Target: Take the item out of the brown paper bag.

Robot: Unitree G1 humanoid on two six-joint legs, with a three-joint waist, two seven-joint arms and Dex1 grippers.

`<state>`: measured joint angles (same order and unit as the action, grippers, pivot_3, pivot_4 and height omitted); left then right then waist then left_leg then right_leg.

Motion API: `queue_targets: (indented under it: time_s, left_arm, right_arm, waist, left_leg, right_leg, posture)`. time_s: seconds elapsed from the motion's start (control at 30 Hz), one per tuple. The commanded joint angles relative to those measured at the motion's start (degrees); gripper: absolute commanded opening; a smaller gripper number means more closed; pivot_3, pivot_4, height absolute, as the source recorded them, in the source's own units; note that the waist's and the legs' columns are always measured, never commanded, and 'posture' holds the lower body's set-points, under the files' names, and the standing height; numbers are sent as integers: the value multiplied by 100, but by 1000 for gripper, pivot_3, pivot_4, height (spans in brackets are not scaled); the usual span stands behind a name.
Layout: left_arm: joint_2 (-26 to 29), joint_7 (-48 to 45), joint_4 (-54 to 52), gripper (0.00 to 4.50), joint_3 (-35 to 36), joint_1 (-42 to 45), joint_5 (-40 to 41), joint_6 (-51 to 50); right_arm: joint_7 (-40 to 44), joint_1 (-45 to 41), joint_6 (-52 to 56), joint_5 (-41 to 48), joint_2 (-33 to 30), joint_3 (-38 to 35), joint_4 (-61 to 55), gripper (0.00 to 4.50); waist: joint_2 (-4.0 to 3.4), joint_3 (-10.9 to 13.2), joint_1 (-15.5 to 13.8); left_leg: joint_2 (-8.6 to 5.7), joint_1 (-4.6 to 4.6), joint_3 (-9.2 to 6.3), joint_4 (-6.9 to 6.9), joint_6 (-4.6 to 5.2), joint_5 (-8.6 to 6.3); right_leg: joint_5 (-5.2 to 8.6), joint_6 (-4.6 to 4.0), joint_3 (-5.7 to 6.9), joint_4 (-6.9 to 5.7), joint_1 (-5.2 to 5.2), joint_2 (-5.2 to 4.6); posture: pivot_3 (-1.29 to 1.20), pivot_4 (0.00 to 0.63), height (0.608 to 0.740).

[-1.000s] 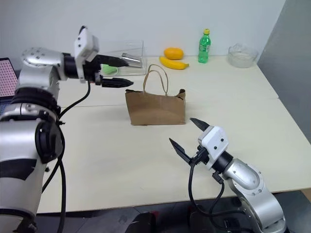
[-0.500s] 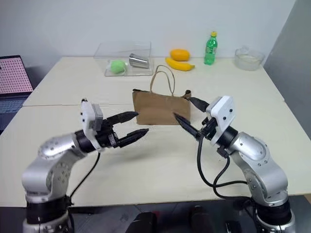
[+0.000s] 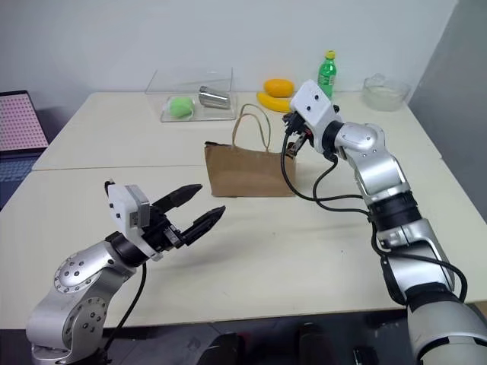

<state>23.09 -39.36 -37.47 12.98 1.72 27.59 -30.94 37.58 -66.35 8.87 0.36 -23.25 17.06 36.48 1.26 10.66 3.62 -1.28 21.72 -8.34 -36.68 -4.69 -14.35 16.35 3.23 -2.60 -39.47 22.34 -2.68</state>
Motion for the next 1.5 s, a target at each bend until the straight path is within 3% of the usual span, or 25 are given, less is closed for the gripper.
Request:
queue_targets:
  time_s: [0.03,0.17,0.33,0.43,0.63,0.8,0.93,1.13,1.27,1.5]
  left_arm:
    - [101,41,-143,3797,-105,0,62,237]
    - [216,-1,-215,3797,-157,-120,124,336]
    - [303,93,-384,3797,-116,-332,266,366]
    - [358,157,-414,3797,-193,-435,180,422]
    - [610,57,-582,3797,41,-912,239,558]
    - [1179,-403,-745,3797,734,-1502,590,586]
    - [1420,-420,-543,3797,976,-1374,795,553]
    - [1584,-536,-167,3797,796,-865,793,708]
    - [1678,-736,249,4475,556,-449,629,918]
    - [1870,-1338,485,4475,338,-522,478,1338]
  right_arm:
    - [158,-826,-1051,-656,296,294,1692,49]
    - [1057,-1129,-1462,-736,455,300,2457,49]
    - [2757,-894,-1479,-593,243,318,1863,49]
    - [3224,-616,-1184,-464,141,243,1293,49]
    - [3842,602,-282,-145,-276,276,-931,49]
    - [3833,1536,362,-20,-461,354,-2483,49]
    - [3574,1849,566,88,-371,225,-3061,49]
    - [3280,2499,1172,544,-608,-176,-4376,49]
    - [3032,3288,1738,724,-929,-238,-5263,0]
    - [2412,3747,1941,920,-914,-526,-5839,0]
  waist:
    - [0,0,13]
    - [0,0,-1]
    - [-4,2,-5]
    - [-4,2,-19]
    - [-3,1,-39]
    - [-9,5,-35]
    - [-11,6,-45]
    - [-9,5,-94]
    - [-9,5,-172]
    - [-10,6,-108]
  left_leg:
    - [0,1,1,4,0,0]
    - [0,7,-8,20,-1,0]
    - [-2,10,-7,42,-1,-1]
    - [0,6,-9,50,-2,0]
    - [1,4,-11,52,-2,0]
    - [5,2,-10,55,-2,-1]
    - [3,2,-8,53,-2,0]
    - [3,3,-13,54,-3,0]
    - [1,8,-19,56,-3,-1]
    - [7,3,-7,58,-3,-1]
  right_leg:
    - [-1,-1,0,4,2,0]
    - [-3,-2,7,30,1,-1]
    - [-5,-1,7,49,4,-6]
    - [-5,-1,9,48,4,-5]
    - [-5,-2,9,49,2,-6]
    - [-4,-2,9,50,2,-4]
    - [-4,-1,9,50,0,-4]
    - [-4,-1,14,52,-1,-4]
    - [-4,-1,20,59,-2,-5]
    - [-3,0,13,58,0,-2]
  posture:
    - [0,150,740]
    - [0,150,740]
    - [0,150,740]
    - [0,150,740]
    - [0,150,740]
    - [0,150,740]
    - [0,150,740]
    - [0,150,740]
    - [0,150,740]
    - [0,150,740]
